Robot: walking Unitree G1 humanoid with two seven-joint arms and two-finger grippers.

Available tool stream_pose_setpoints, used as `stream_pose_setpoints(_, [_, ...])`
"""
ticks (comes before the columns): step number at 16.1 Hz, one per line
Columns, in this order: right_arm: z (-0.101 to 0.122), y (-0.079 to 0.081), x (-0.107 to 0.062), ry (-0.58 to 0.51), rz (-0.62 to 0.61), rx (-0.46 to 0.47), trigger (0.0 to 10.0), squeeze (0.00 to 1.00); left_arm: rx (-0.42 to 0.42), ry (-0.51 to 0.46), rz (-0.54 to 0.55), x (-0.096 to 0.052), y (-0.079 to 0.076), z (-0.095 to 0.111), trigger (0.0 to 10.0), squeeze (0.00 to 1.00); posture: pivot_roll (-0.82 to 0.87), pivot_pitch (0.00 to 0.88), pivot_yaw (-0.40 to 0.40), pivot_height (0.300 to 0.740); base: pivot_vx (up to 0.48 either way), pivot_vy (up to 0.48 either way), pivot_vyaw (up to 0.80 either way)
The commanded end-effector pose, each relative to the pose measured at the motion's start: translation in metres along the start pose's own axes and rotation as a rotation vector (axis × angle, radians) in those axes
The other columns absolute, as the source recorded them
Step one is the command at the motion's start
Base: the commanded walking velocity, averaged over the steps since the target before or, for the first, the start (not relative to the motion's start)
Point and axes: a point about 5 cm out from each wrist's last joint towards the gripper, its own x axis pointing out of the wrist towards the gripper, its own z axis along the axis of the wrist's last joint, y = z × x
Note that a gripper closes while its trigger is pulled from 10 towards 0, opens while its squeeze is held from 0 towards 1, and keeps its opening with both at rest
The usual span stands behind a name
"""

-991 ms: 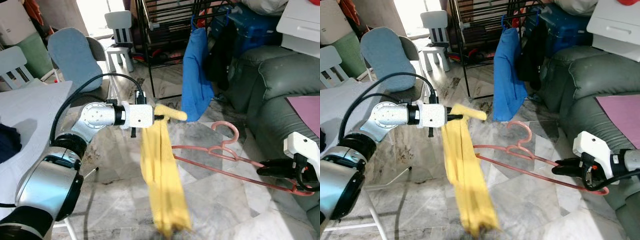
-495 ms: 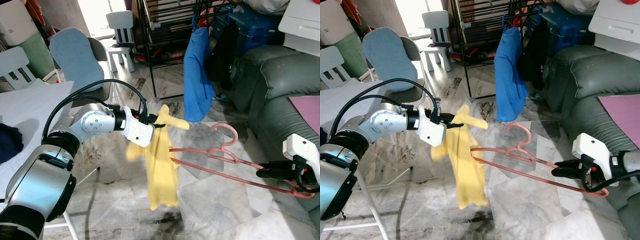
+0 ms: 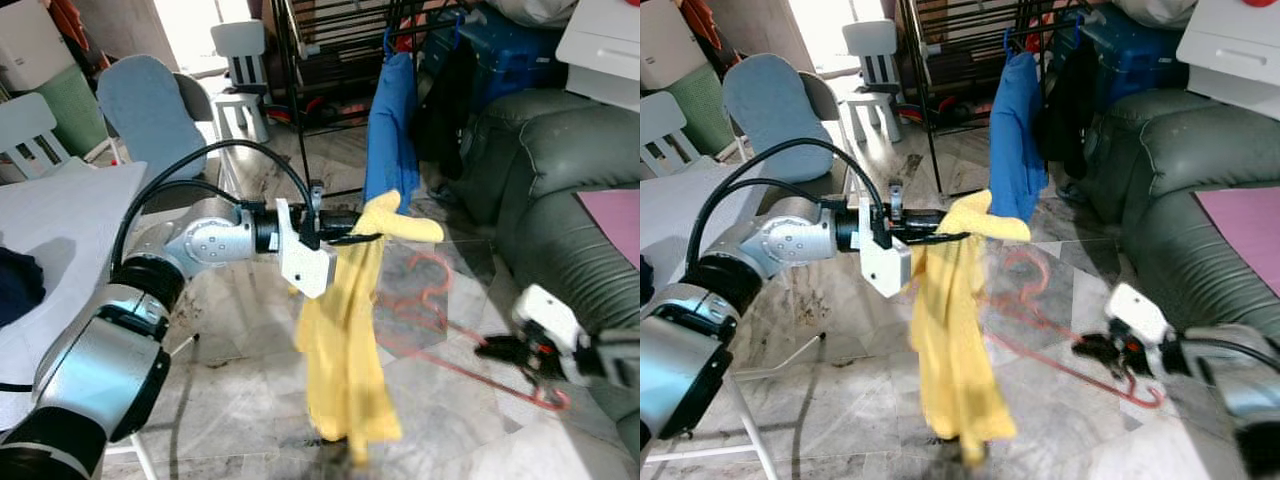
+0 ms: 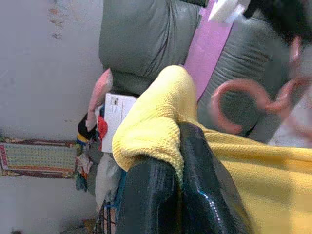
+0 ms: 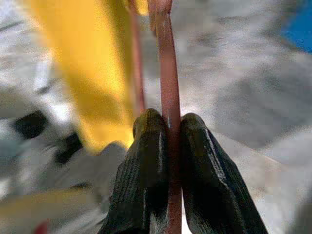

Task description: Hang hanger

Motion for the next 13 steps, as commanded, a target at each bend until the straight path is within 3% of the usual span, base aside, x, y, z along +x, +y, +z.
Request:
stream_pose_setpoints(1, [0.003, -0.014, -0.001, -0.01, -0.144, 0.043, 10.0, 0.0, 0.001, 0.015, 0.061, -0.008, 0.005, -0.002, 10.0, 0.0, -0.21, 0.0, 0.135, 0.74, 0.0, 0.0, 0.0])
stream_pose_setpoints(3, [0.005, -0.028, -0.004, -0.034, -0.278, 0.122, 10.0, 0.0, -0.03, 0.07, 0.052, -0.016, -0.005, -0.007, 10.0, 0.0, -0.21, 0.0, 0.134, 0.74, 0.0, 0.0, 0.0])
stream_pose_setpoints(5, [0.019, -0.05, -0.011, -0.132, -0.48, 0.288, 10.0, 0.0, -0.119, 0.105, 0.12, -0.017, -0.021, -0.009, 10.0, 0.0, -0.21, 0.0, 0.126, 0.74, 0.0, 0.0, 0.0])
stream_pose_setpoints(7, [0.044, -0.054, -0.008, -0.233, -0.519, 0.307, 10.0, 0.0, -0.184, 0.108, 0.16, -0.01, -0.034, -0.006, 10.0, 0.0, -0.22, 0.0, 0.122, 0.74, 0.0, 0.0, 0.0])
stream_pose_setpoints(9, [0.099, -0.05, 0.004, -0.453, -0.503, 0.385, 10.0, 0.0, -0.296, 0.109, 0.238, 0.008, -0.053, 0.0, 10.0, 0.0, -0.22, 0.0, 0.109, 0.74, 0.0, 0.0, 0.0])
stream_pose_setpoints(12, [0.13, -0.037, 0.019, -0.593, -0.445, 0.546, 10.0, 0.0, -0.39, 0.11, 0.312, 0.027, -0.062, 0.006, 10.0, 0.0, -0.22, 0.0, 0.096, 0.74, 0.0, 0.0, 0.0])
stream_pose_setpoints(13, [0.143, -0.024, 0.03, -0.653, -0.392, 0.616, 10.0, 0.0, -0.452, 0.104, 0.347, 0.038, -0.067, 0.011, 10.0, 0.0, -0.22, 0.0, 0.086, 0.74, 0.0, 0.0, 0.0])
